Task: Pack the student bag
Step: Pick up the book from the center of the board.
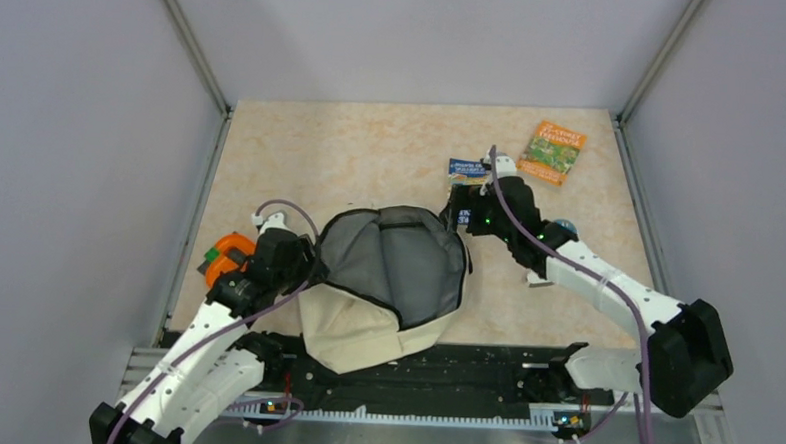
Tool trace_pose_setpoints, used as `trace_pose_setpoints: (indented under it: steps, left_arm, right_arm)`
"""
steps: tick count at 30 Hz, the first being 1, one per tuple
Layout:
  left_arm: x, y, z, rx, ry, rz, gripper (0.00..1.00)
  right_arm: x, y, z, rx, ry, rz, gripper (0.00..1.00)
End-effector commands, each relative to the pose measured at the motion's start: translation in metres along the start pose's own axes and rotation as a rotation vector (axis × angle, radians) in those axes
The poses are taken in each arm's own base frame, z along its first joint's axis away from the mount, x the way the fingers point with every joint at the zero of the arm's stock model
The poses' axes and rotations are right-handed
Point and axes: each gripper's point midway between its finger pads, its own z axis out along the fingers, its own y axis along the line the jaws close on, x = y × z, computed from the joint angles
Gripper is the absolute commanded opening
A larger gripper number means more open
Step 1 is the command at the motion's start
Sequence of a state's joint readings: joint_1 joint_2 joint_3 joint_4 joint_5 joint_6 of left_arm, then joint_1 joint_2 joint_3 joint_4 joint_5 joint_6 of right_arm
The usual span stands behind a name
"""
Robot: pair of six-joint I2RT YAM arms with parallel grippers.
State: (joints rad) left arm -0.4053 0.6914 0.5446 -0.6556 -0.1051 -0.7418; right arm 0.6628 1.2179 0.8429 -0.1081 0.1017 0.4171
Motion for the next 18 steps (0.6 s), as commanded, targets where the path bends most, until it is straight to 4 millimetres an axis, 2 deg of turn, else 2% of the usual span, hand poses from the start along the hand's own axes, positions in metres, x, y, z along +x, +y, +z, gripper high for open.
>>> trace_pose_setpoints:
  steps: [1, 4, 6, 8, 10, 13, 18]
  left_arm:
    - [-0.037, -0.009, -0.021, -0.014, -0.109, 0.023, 0.68]
    - [-0.059, -0.012, -0.036, -0.028, -0.177, 0.068, 0.78]
    - [-0.076, -0.016, -0.047, -0.036, -0.225, 0.097, 0.83]
    - [-0.094, -0.025, -0.057, -0.031, -0.267, 0.126, 0.86]
    - [-0.113, -0.043, -0.066, 0.007, -0.300, 0.157, 0.87]
    - [-0.136, -0.087, -0.065, 0.141, -0.313, 0.202, 0.87]
    - [-0.160, -0.190, -0.038, 0.493, -0.256, 0.196, 0.87]
  right_arm:
    - [-0.016, -0.045, 0.006, 0.096, 0.040, -0.003, 0.99]
    - [-0.028, -0.075, 0.013, 0.151, 0.031, 0.025, 0.99]
    - [-0.031, -0.089, 0.016, 0.172, 0.032, 0.034, 0.99]
    - [-0.033, -0.102, 0.020, 0.193, 0.037, 0.046, 0.99]
    - [-0.033, -0.117, 0.024, 0.224, 0.046, 0.062, 0.99]
    - [-0.035, -0.127, 0.032, 0.212, 0.043, 0.087, 0.99]
    - [-0.033, -0.143, 0.048, 0.200, 0.062, 0.131, 0.99]
